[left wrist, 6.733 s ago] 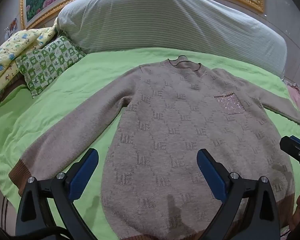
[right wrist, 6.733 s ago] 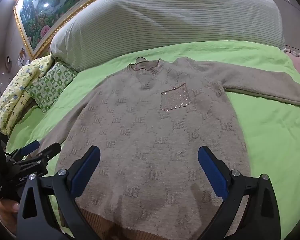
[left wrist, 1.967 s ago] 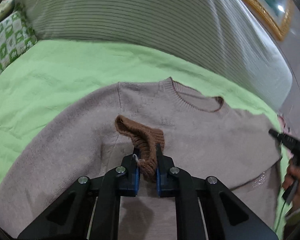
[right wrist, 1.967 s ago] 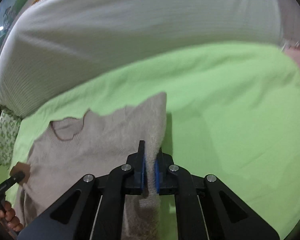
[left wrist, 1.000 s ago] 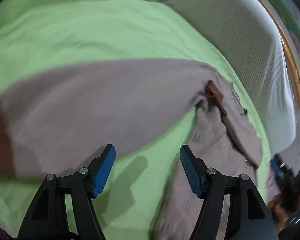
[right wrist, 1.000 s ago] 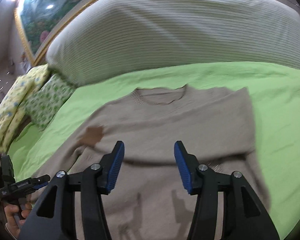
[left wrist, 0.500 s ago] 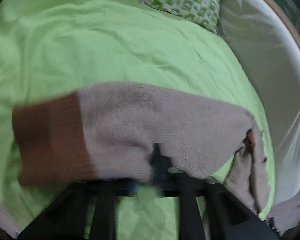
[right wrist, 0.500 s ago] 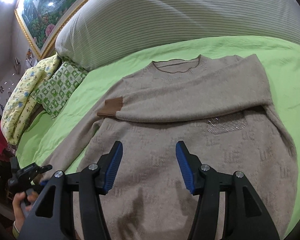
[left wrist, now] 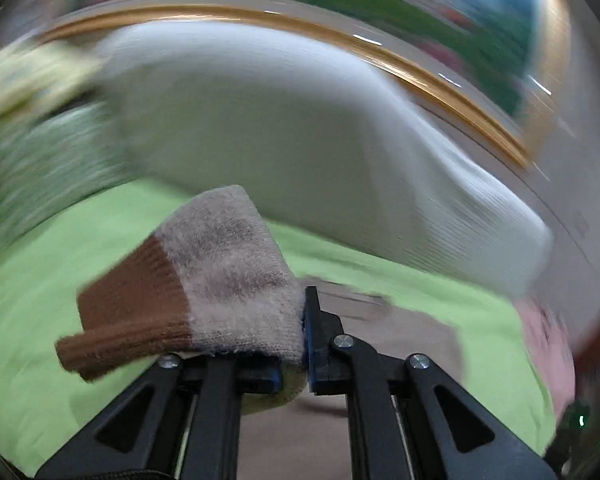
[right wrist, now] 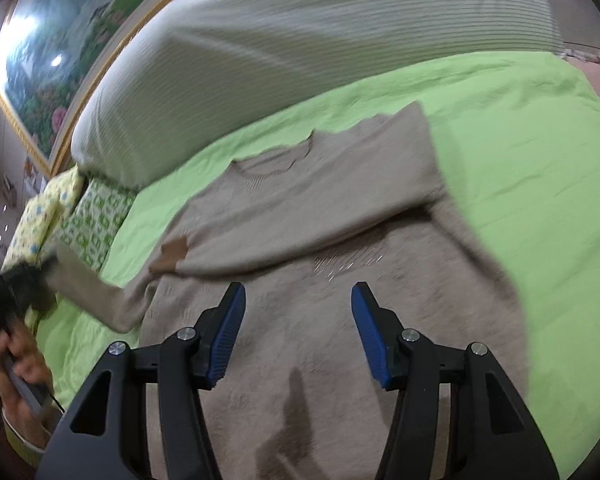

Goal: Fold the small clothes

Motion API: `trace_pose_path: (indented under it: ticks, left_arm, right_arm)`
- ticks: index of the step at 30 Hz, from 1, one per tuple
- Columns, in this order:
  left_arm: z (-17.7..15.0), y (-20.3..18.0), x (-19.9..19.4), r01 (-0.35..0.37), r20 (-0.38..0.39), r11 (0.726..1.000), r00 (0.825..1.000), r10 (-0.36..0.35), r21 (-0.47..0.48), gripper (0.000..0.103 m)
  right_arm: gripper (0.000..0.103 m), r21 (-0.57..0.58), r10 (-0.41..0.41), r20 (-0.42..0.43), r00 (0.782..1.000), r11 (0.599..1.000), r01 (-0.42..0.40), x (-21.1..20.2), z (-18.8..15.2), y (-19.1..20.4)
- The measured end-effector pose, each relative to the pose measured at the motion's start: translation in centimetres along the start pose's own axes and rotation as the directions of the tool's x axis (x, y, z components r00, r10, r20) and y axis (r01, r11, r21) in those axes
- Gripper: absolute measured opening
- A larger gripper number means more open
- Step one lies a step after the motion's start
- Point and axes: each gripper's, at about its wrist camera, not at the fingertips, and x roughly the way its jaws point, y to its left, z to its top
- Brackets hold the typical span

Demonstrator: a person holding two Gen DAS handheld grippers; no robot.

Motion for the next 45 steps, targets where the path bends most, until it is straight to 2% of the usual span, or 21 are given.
trace_pose_path:
  ticks: [1,2,3,5,7,11,13,15,19,22,25,29,31,32,33,34,37,39,40,43,45]
  left_arm:
    - [0.2,-2.1,1.4,0.029,-0.023,0.998,0.999,-0.028,0.050,0.056]
    - [-0.1,-5.1,3.5,0.073,-0.080,0.989,0.995,-0.063,0.129,0.086]
    - [-1.2,-8.0,5.5,0.091,-0.119,0.974,0.991,-0.067,0.208,0.087]
    - [-4.4,-11.8,7.7,0.090,-0.157,0.935,0.987,-0.038,0.343,0.086]
    - [-6.8,-12.7,8.2,0.101,-0.185,0.916,0.982,-0.030,0.389,0.086]
    - [-9.8,-9.0,7.2,0.083,-0.244,0.937,0.970,0.003,0.340,0.086]
    - [-10.5,-5.8,6.3,0.021,-0.245,0.945,0.967,0.063,0.326,0.086]
    - [-10.8,-1.3,5.6,-0.082,-0.240,0.950,0.958,0.159,0.301,0.086]
    - [-11.2,4.6,6.9,-0.211,-0.266,0.941,0.922,0.281,0.264,0.086]
    - [-11.7,7.8,8.5,-0.250,-0.308,0.944,0.900,0.308,0.214,0.086]
    - [-11.9,9.0,10.1,-0.273,-0.323,0.941,0.888,0.326,0.200,0.086]
    - [-12.0,9.8,12.0,-0.309,-0.358,0.930,0.861,0.362,0.199,0.086]
    - [-12.5,9.7,12.3,-0.329,-0.362,0.919,0.847,0.389,0.219,0.086]
    - [-12.7,9.4,12.1,-0.334,-0.367,0.915,0.841,0.397,0.225,0.086]
    - [-12.9,9.3,12.1,-0.334,-0.379,0.916,0.836,0.397,0.224,0.086]
    - [-13.0,9.2,11.8,-0.332,-0.378,0.917,0.838,0.394,0.221,0.086]
    - [-13.3,8.9,11.3,-0.325,-0.365,0.918,0.845,0.390,0.227,0.085]
    - [-13.3,8.8,11.9,-0.341,-0.365,0.908,0.835,0.411,0.243,0.084]
    - [-12.9,9.0,12.4,-0.359,-0.362,0.903,0.830,0.425,0.238,0.082]
    - [-10.7,9.8,13.4,-0.379,-0.372,0.911,0.831,0.413,0.163,0.073]
    - [-9.1,10.0,13.6,-0.407,-0.353,0.903,0.831,0.430,0.141,0.064]
  right_arm:
    - [0.056,0.010,-0.007,0.017,1.000,1.000,0.007,-0.5,0.4,-0.5]
    - [0.056,0.021,-0.017,0.032,0.999,1.000,0.016,-0.9,0.8,-1.0]
    - [0.056,0.033,-0.029,0.045,0.999,0.999,0.027,-1.3,1.1,-1.6]
    - [0.056,0.059,-0.050,0.059,0.997,0.997,0.046,-1.9,1.5,-2.7]
    - [0.056,0.086,-0.075,0.062,0.995,0.994,0.069,-2.3,1.9,-4.0]
    - [0.056,0.070,-0.088,0.049,0.995,0.994,0.085,-1.9,2.3,-4.7]
    - [0.056,0.051,-0.074,0.038,0.997,0.996,0.072,-1.0,2.8,-4.5]
    - [0.056,0.032,-0.045,0.026,0.999,0.999,0.044,0.4,3.5,-3.7]
    - [0.056,-0.017,0.006,-0.022,1.000,1.000,-0.006,4.9,5.1,-1.6]
    - [0.056,-0.013,0.042,-0.082,0.996,0.999,-0.043,9.4,6.6,-0.5]
    - [0.056,-0.018,0.053,-0.140,0.989,0.998,-0.056,14.0,7.7,0.4]
    - [0.056,0.032,0.032,-0.233,0.972,0.999,-0.025,19.4,7.5,0.7]
    - [0.051,0.099,0.078,-0.259,0.963,0.994,-0.054,21.4,7.0,0.3]
    - [0.034,0.122,0.085,-0.261,0.962,0.991,-0.055,22.0,6.9,0.1]
    - [0.018,0.137,0.079,-0.256,0.963,0.990,-0.045,22.4,6.8,0.0]
    - [0.011,0.154,0.086,-0.238,0.967,0.987,-0.050,22.3,6.9,-0.2]
    - [0.008,0.166,0.127,-0.137,0.982,0.981,-0.104,20.5,7.9,-0.4]
    - [0.008,0.134,0.132,-0.081,0.988,0.984,-0.121,18.7,8.9,0.0]
    - [0.008,0.122,0.136,-0.061,0.989,0.984,-0.128,18.0,9.2,0.3]
    - [0.008,0.093,0.147,0.001,0.989,0.985,-0.146,15.5,11.1,1.1]
    - [0.007,0.085,0.152,0.057,0.987,0.984,-0.157,13.3,12.8,1.3]
